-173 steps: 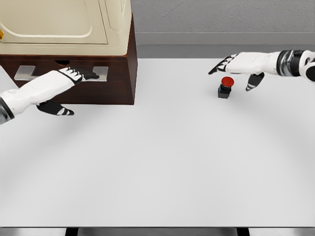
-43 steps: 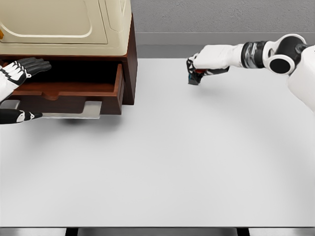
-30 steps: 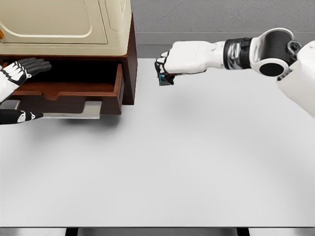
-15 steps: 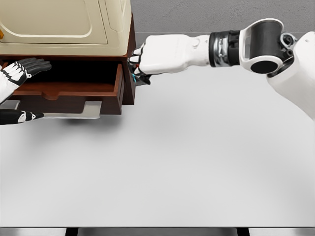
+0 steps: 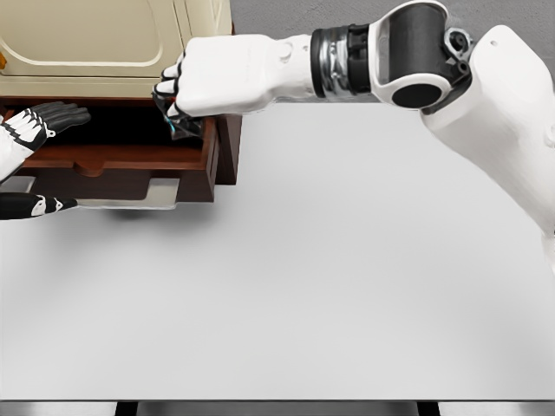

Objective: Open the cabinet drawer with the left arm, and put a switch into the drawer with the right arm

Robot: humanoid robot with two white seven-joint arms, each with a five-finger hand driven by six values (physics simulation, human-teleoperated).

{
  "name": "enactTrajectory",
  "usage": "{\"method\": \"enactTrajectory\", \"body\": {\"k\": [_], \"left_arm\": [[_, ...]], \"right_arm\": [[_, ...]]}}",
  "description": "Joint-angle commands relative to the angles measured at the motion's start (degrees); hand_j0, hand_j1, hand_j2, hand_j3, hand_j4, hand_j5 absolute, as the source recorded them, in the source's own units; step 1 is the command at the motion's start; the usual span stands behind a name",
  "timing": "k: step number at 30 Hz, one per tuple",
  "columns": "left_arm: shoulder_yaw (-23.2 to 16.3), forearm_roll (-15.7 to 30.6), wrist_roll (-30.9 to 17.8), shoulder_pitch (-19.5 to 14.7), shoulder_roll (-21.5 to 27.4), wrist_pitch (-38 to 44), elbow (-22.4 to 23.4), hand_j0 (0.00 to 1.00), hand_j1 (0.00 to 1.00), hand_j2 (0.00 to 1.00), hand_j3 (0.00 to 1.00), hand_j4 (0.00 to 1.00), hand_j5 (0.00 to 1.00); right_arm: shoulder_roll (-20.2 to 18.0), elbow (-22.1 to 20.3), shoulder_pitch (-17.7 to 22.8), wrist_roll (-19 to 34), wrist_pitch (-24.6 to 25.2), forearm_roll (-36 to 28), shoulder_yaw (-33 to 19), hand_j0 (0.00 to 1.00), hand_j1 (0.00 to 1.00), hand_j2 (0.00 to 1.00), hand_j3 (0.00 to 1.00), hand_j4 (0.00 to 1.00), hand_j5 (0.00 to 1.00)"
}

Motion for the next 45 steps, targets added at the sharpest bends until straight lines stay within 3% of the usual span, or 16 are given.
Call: {"method": "enactTrajectory", "body": {"k": [1, 5, 15, 19, 21, 33, 35, 36, 37, 38, 45], "left_arm": [[0.0, 0.4, 0.0, 0.0, 0.0, 0.1, 0.0, 1.00, 1.00, 1.00, 1.00, 1.00, 1.00], [0.0, 0.4, 0.0, 0.0, 0.0, 0.1, 0.0, 1.00, 1.00, 1.00, 1.00, 1.00, 1.00], [0.2, 0.4, 0.0, 0.1, 0.0, 0.1, 0.0, 1.00, 1.00, 1.00, 1.00, 1.00, 1.00], [1.6, 0.7, 0.0, 0.7, 0.0, 0.1, 0.1, 1.00, 1.00, 1.00, 1.00, 1.00, 1.00], [4.5, 0.8, 0.0, 3.4, 0.0, 0.1, 0.1, 1.00, 1.00, 1.00, 1.00, 1.00, 1.00], [5.3, 1.0, 0.0, 3.9, -0.8, 0.1, 0.1, 1.00, 1.00, 1.00, 1.00, 1.00, 1.00], [5.3, 1.0, 0.0, 3.9, -0.8, 0.1, 0.1, 1.00, 1.00, 1.00, 1.00, 1.00, 1.00], [5.3, 1.0, 0.0, 3.9, -0.8, 0.1, 0.1, 1.00, 1.00, 1.00, 1.00, 1.00, 1.00], [5.2, 1.0, 0.0, 3.9, -0.8, 0.1, 0.1, 1.00, 1.00, 1.00, 1.00, 1.00, 1.00], [5.3, 1.0, 0.0, 3.9, -0.8, 0.1, 0.1, 1.00, 1.00, 1.00, 1.00, 1.00, 1.00], [5.2, 1.0, 0.0, 3.9, -0.8, 0.1, 0.1, 1.00, 1.00, 1.00, 1.00, 1.00, 1.00]], "right_arm": [[4.2, 3.8, 0.0, 0.0, 0.2, 0.1, 0.4, 0.32, 0.32, 0.32, 0.32, 0.32, 0.32], [8.1, 9.6, -0.3, 0.0, 0.2, 0.6, 0.8, 0.32, 0.32, 0.32, 0.32, 0.32, 0.32], [13.9, 17.0, -1.8, 0.0, 0.2, 3.0, 2.1, 0.32, 0.32, 0.32, 0.32, 0.32, 0.32], [14.4, 18.7, -1.8, 0.0, 0.2, 3.2, 2.1, 0.32, 0.32, 0.32, 0.32, 0.32, 0.32], [14.4, 18.9, -1.8, 0.0, 0.2, 3.3, 2.1, 0.32, 0.32, 0.32, 0.32, 0.32, 0.32], [15.4, 21.0, -2.5, 0.0, 0.2, 3.6, 2.1, 0.34, 0.34, 0.34, 0.34, 0.34, 0.34], [15.5, 21.2, -2.5, 0.0, 0.2, 3.6, 2.1, 0.38, 0.38, 0.38, 0.38, 0.38, 0.38], [15.5, 21.2, -2.5, 0.0, 0.2, 3.6, 2.1, 0.55, 0.55, 0.55, 0.55, 0.55, 0.55], [15.5, 21.1, -2.5, 0.0, 0.2, 3.7, 2.1, 0.79, 0.79, 0.79, 0.79, 0.79, 0.79], [15.5, 20.8, -2.5, 0.0, 0.2, 3.7, 2.1, 0.85, 0.85, 0.85, 0.85, 0.85, 0.85], [15.9, 20.7, -2.5, 0.0, 0.2, 3.9, 2.1, 0.89, 0.89, 0.89, 0.89, 0.89, 0.89]]}}
